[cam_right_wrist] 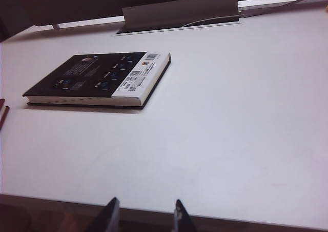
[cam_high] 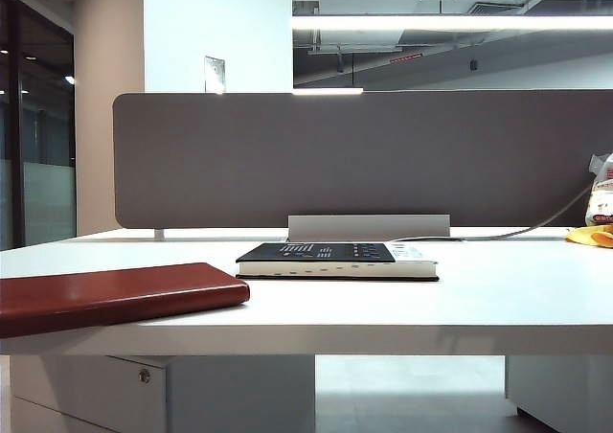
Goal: Pick up the red book and place it on top of the black book.
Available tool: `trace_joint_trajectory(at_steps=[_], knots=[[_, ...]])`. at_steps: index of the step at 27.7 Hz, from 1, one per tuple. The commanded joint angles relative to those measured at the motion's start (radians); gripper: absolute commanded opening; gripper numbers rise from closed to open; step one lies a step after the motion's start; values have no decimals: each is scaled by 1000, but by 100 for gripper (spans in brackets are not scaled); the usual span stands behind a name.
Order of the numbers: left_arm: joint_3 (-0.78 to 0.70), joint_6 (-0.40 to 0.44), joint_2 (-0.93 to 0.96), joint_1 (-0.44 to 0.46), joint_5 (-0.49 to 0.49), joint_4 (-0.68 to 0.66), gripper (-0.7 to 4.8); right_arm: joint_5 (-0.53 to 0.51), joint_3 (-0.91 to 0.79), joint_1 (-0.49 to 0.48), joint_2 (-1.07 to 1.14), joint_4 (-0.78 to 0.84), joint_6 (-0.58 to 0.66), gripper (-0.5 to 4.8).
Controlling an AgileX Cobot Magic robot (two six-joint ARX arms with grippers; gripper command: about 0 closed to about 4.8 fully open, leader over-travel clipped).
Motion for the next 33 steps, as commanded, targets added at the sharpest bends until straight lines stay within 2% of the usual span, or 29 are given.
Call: trace_joint_trajectory(at_steps=[1, 4, 8, 11, 14, 20, 21, 22, 33], knots=[[0, -2, 5, -2, 19, -16, 88, -11, 7, 6, 0, 12, 57, 140], [0, -2, 5, -2, 19, -16, 88, -62, 15, 28, 0, 13, 94, 140], [0, -2, 5, -2, 19, -16, 88, -111, 18, 113, 0, 8, 95, 131], [0, -2, 5, -2, 19, -16, 74, -107, 18, 181, 0, -3, 95, 53], [0, -2, 5, -2, 19, -16, 74, -69, 18, 213, 1, -41, 95, 49], [0, -3, 5, -2, 28, -16, 47, -20, 18, 213, 0, -29, 94, 49], [0, -9, 6, -2, 47, -16, 15, -20, 18, 213, 0, -29, 94, 48], [0, -23, 8, -2, 56, -14, 7, -20, 18, 213, 0, -29, 94, 48], [1, -62, 48, -2, 91, -14, -3, 5, 18, 213, 0, -31, 93, 49]])
